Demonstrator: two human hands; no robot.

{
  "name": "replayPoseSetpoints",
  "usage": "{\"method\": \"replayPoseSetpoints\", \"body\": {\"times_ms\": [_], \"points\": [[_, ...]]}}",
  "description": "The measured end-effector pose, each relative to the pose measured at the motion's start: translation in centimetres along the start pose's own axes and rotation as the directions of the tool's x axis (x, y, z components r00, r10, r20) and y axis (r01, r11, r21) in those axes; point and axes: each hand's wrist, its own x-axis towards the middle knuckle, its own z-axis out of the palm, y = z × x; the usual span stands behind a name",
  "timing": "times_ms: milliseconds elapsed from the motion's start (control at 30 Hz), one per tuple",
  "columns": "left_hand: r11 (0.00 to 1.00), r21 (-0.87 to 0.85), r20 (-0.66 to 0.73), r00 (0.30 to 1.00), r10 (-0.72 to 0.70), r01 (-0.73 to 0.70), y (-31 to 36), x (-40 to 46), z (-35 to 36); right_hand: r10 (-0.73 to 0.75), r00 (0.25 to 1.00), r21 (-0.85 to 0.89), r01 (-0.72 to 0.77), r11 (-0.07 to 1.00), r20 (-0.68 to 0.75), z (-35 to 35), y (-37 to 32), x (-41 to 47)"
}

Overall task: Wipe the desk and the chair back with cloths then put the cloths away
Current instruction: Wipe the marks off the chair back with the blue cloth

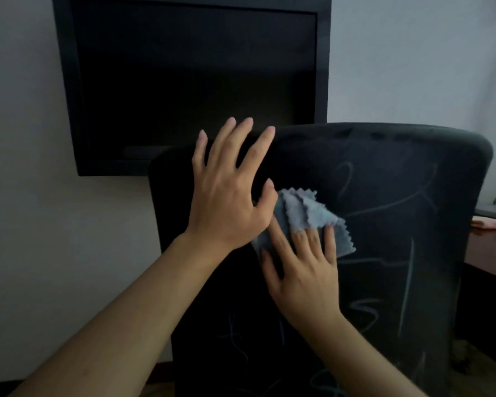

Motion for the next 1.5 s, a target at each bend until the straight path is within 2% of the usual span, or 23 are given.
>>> {"method": "replayPoseSetpoints", "body": {"times_ms": [100, 267, 400, 500, 567, 667, 800, 867, 967, 1100, 1233, 1400, 1500], "points": [[0.994, -0.100, -0.009, 0.999, -0.047, 0.046, -0.2, 0.2, -0.2, -0.053, 0.999, -0.040, 0.054, 0.998, 0.011, -0.4, 0.9, 1.2], [0.997, -0.023, -0.053, 0.996, -0.070, 0.068, -0.2, 0.1, -0.5, 0.046, 0.987, -0.038, -0.053, 0.998, -0.154, -2.5, 1.3, 7.5], [0.994, -0.045, -0.050, 0.994, -0.102, 0.099, -0.7, 0.2, -0.6, 0.108, 0.992, -0.015, -0.109, 0.994, -0.060, -1.0, 0.0, 4.1], [0.993, -0.046, -0.040, 0.993, -0.115, 0.113, -0.9, -0.1, -0.7, 0.084, 0.996, -0.027, -0.083, 0.996, 0.005, -0.4, -0.1, 1.7], [0.992, -0.036, -0.014, 0.992, -0.123, 0.123, -1.2, 0.0, -1.0, 0.058, 0.998, -0.023, -0.058, 0.998, -0.007, -1.3, 0.3, 2.9], [0.991, -0.006, 0.015, 0.991, -0.135, 0.135, -1.4, 0.5, -1.9, 0.079, 0.991, 0.017, -0.078, 0.997, -0.109, -3.2, 1.5, 6.7], [0.999, 0.018, -0.048, 0.998, -0.034, 0.035, 0.8, 1.3, -2.8, 0.074, 0.986, 0.095, -0.060, 0.994, -0.149, -3.7, 2.5, 6.3], [0.999, 0.000, -0.050, 0.998, 0.040, -0.040, 2.6, 2.0, -2.4, 0.023, 0.997, 0.109, -0.015, 0.994, -0.070, -2.5, 2.4, 2.3], [0.997, -0.027, 0.030, 0.997, 0.074, -0.073, 4.9, 2.8, -1.0, -0.010, 1.000, 0.119, 0.008, 0.993, 0.016, -1.7, 2.8, -1.5], [0.998, -0.022, 0.075, 0.995, 0.064, -0.062, 6.5, 3.5, 1.1, 0.053, 0.995, 0.161, -0.038, 0.986, -0.085, -3.4, 4.9, 3.4], [0.997, -0.006, -0.001, 0.997, 0.072, -0.072, 6.4, 3.3, 2.0, 0.078, 0.981, 0.120, -0.057, 0.991, -0.179, -3.8, 6.9, 4.2], [0.994, 0.006, -0.058, 0.992, 0.108, -0.108, 5.5, 2.8, 2.5, 0.024, 0.999, 0.136, -0.017, 0.991, -0.049, -2.5, 8.0, -2.4], [0.991, -0.015, -0.116, 0.985, 0.129, -0.131, 4.8, 2.7, 2.5, 0.034, 0.993, 0.175, -0.015, 0.985, -0.111, -3.8, 9.8, 0.9]]}}
